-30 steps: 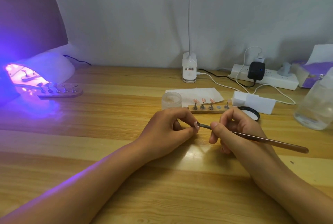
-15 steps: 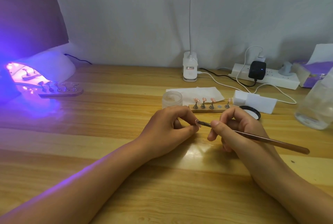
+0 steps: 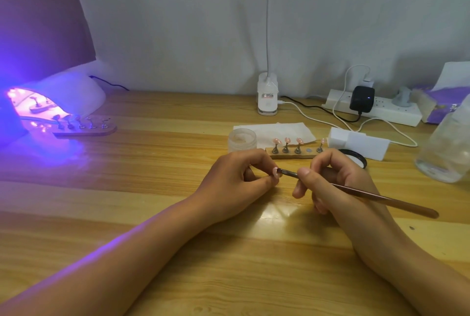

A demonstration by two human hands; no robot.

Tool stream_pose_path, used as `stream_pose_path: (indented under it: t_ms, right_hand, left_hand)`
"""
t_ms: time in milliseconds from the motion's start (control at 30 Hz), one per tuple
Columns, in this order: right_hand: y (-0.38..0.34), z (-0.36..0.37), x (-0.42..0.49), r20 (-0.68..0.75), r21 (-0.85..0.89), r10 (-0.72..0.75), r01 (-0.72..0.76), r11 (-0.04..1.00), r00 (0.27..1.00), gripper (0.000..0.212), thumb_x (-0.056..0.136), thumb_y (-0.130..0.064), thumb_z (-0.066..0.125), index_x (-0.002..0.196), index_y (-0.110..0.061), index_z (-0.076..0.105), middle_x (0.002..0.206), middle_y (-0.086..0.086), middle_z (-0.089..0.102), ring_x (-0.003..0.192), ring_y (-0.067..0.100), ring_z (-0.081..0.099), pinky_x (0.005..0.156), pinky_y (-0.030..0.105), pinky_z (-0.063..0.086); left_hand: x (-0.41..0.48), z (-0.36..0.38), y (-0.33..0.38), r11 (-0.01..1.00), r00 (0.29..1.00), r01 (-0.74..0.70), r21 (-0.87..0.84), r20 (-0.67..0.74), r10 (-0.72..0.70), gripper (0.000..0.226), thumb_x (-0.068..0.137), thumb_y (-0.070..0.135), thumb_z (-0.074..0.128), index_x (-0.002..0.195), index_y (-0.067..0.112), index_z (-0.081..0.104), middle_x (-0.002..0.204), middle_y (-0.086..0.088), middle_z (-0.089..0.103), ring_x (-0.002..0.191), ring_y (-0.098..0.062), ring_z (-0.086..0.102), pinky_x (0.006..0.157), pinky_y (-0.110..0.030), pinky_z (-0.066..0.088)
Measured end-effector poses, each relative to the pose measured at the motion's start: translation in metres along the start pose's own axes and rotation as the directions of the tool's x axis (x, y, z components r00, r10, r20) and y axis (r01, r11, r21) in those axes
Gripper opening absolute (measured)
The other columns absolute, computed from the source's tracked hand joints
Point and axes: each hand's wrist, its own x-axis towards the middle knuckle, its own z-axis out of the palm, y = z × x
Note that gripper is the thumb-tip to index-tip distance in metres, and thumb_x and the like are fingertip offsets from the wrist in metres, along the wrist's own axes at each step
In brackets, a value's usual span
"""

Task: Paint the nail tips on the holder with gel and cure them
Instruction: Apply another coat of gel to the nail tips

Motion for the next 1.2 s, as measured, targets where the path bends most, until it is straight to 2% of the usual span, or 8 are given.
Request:
stream_pose_path:
  t_ms: [100,400,567,700,800,867,1000,1200]
  right_hand:
    - [0.0007,-0.0002,0.0009,0.016,-0.029,0.011,-0.01,1.0,1.0,0.027,0.079,-0.036,0.065,0.087,-0.013,0.054,0.073,0.005,0.073,0.052,0.002,0.06,0.047,0.015,0.045]
    - [0.0059,-0.0047,0.0003,0.025,-0.043,-0.002,0.003,0.999,1.0,0.013,0.089,-0.008,0.064,0.082,-0.012,0.054,0.062,0.003,0.066,0.055,0.005,0.06,0.049,0.013,0.044]
    - [0.0029,-0.0031,0.0012,-0.019,0.001,-0.03,0.031,1.0,0.999,0.015,0.085,-0.01,0.068,0.085,-0.01,0.054,0.067,0.007,0.067,0.052,0.003,0.058,0.047,0.015,0.045]
    - [0.0003,-0.0001,0.0003,-0.018,-0.021,-0.032,0.031,0.999,0.999,0.027,0.075,-0.027,0.071,0.087,-0.009,0.054,0.074,0.007,0.071,0.058,0.005,0.064,0.051,0.013,0.047]
    - [0.001,0.0,-0.0006,-0.005,-0.096,-0.026,0.025,0.995,1.0,0.03,0.07,-0.036,0.071,0.085,-0.016,0.056,0.079,0.01,0.07,0.07,0.018,0.068,0.055,0.026,0.051]
    - [0.0028,-0.0006,0.0,0.0,-0.139,-0.032,0.032,0.99,0.999,0.022,0.077,-0.028,0.074,0.085,-0.018,0.056,0.081,0.011,0.068,0.076,0.027,0.066,0.059,0.034,0.051]
    - [0.0043,-0.0014,0.0012,0.01,-0.135,-0.041,0.042,0.99,0.999,0.018,0.081,-0.012,0.072,0.084,-0.016,0.055,0.083,0.014,0.065,0.078,0.03,0.063,0.058,0.029,0.051]
    - [0.0049,-0.0028,0.002,0.016,-0.139,-0.018,0.02,0.99,1.0,0.017,0.083,-0.006,0.069,0.083,-0.014,0.053,0.081,0.02,0.059,0.072,0.034,0.056,0.06,0.042,0.047]
  left_hand:
    - [0.0003,0.0003,0.0001,1.0,1.0,-0.002,0.002,0.003,0.002,0.007,0.089,0.011,0.07,0.087,0.018,0.071,0.059,0.028,0.057,0.046,-0.003,0.033,0.049,-0.021,0.025]
    - [-0.0005,-0.0006,0.0014,1.0,1.0,0.003,0.003,0.011,-0.003,0.008,0.089,0.01,0.07,0.089,0.019,0.071,0.055,0.03,0.055,0.044,-0.003,0.033,0.049,-0.021,0.025]
    - [0.0005,0.0001,0.0008,1.0,1.0,-0.006,-0.007,0.017,0.006,0.014,0.089,0.011,0.071,0.086,0.024,0.07,0.059,0.03,0.057,0.042,-0.001,0.034,0.047,-0.013,0.025]
    - [0.0005,0.0003,-0.001,1.0,1.0,-0.006,-0.007,0.012,0.006,0.011,0.088,0.011,0.072,0.086,0.022,0.072,0.067,0.025,0.062,0.044,-0.002,0.037,0.049,-0.013,0.027]
    - [0.0008,0.0,-0.0011,1.0,1.0,-0.007,0.0,0.017,0.007,0.007,0.088,0.011,0.073,0.089,0.018,0.073,0.066,0.026,0.062,0.044,-0.001,0.039,0.049,-0.01,0.027]
    - [0.0008,0.0002,-0.0008,1.0,1.0,-0.003,0.002,0.016,0.003,0.006,0.087,0.012,0.073,0.09,0.017,0.072,0.065,0.026,0.061,0.043,0.0,0.04,0.049,-0.009,0.027]
    - [0.0005,0.0001,-0.0007,1.0,1.0,0.01,-0.01,0.018,-0.01,0.007,0.087,0.012,0.073,0.091,0.018,0.072,0.064,0.026,0.061,0.043,0.0,0.041,0.048,-0.012,0.028]
    - [0.0003,0.0004,0.0004,1.0,1.0,0.012,-0.007,0.023,-0.011,0.007,0.088,0.011,0.073,0.09,0.018,0.071,0.062,0.027,0.06,0.04,0.002,0.043,0.047,-0.01,0.027]
